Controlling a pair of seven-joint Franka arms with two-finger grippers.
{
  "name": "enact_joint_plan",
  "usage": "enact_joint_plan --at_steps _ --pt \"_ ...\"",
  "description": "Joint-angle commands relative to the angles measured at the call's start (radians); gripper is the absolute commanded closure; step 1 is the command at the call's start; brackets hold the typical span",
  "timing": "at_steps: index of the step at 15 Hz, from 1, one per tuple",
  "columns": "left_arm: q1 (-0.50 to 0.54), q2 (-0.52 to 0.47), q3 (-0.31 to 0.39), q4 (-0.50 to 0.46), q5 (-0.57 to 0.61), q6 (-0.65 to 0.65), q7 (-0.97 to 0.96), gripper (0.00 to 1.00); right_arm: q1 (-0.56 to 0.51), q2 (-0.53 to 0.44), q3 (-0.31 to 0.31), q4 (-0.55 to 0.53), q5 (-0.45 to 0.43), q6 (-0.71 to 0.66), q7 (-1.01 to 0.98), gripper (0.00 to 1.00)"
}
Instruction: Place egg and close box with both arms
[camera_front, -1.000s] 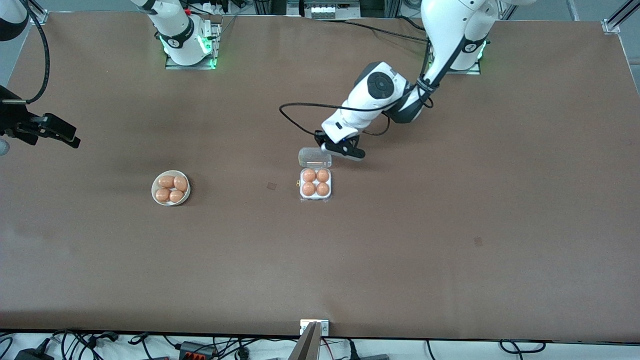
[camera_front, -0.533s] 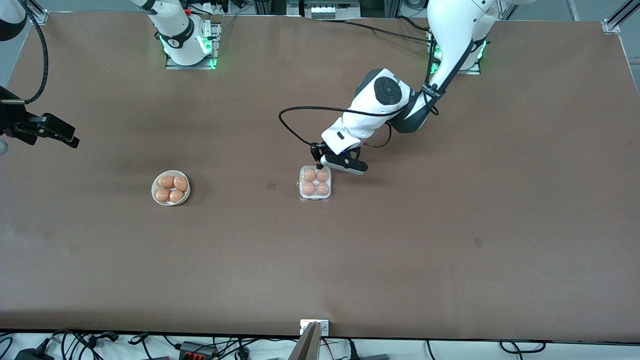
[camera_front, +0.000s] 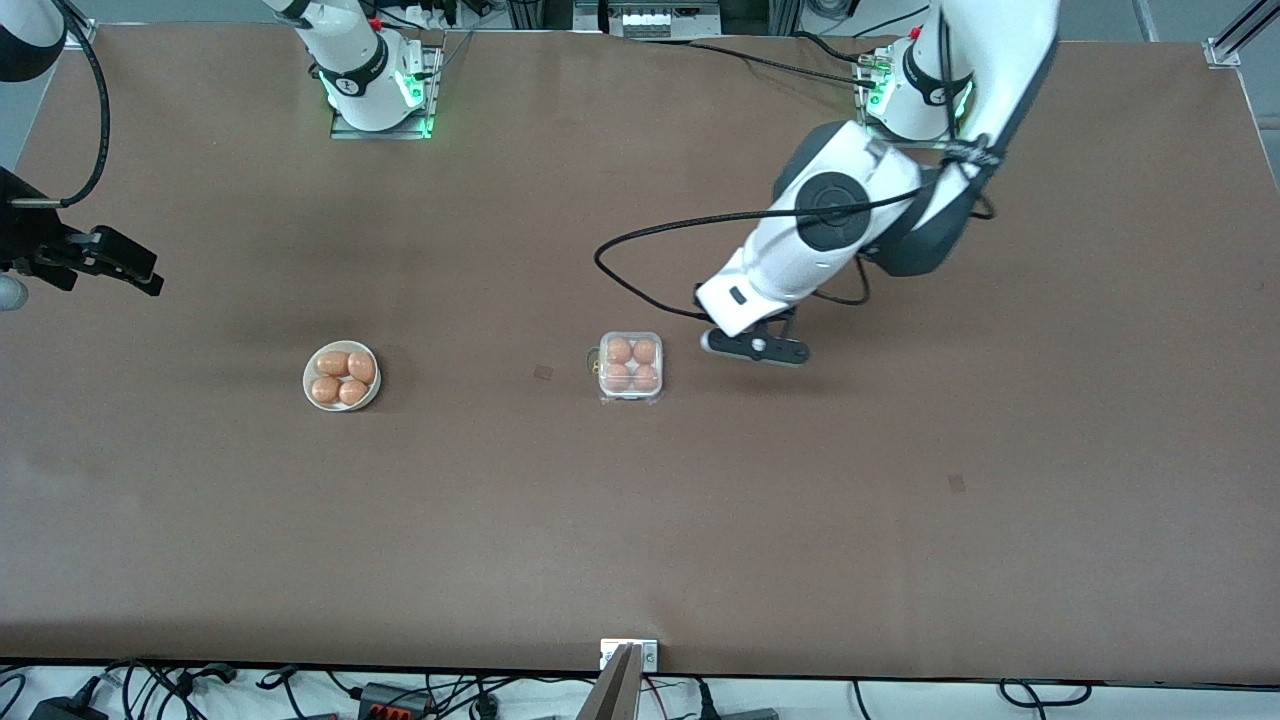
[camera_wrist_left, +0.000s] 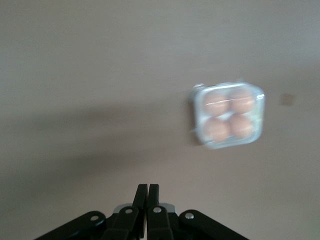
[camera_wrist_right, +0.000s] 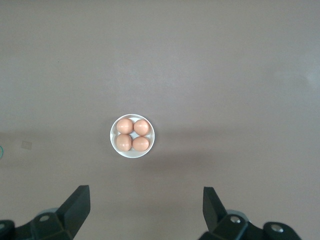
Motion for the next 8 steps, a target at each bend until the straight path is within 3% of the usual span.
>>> enact_joint_plan --at_steps 1,2,4,5,6,7,8 --pt "0.061 0.013 -0.002 0.125 0.098 -0.204 0.104 0.85 -0.018 -0.016 0.014 0.001 -0.010 -0.005 -0.014 0.00" --pt "0.093 0.013 -0.003 0.147 0.132 -0.250 0.156 0.81 -0.018 -0.016 0.014 0.001 -0.010 -0.005 -0.014 0.00" --pt "0.159 0.002 -0.003 0.185 0.192 -0.316 0.276 0.57 -0.018 -0.014 0.014 0.001 -0.010 -0.005 -0.014 0.00" --pt "0.191 -0.010 -0.005 0.204 0.200 -0.344 0.324 0.25 -0.018 -0.013 0.016 -0.001 -0.008 -0.005 -0.013 0.00" --pt "0.219 -0.019 -0.006 0.215 0.199 -0.355 0.345 0.12 -0.018 -0.014 0.016 -0.001 -0.008 -0.005 -0.013 0.00" --pt "0.254 -0.035 -0.009 0.218 0.200 -0.357 0.358 0.00 -0.018 -0.014 0.016 -0.001 -0.008 -0.005 -0.013 0.00" --pt "0.279 -0.051 -0.011 0.219 0.199 -0.361 0.367 0.00 -0.018 -0.014 0.016 0.000 -0.008 -0.005 -0.013 0.00"
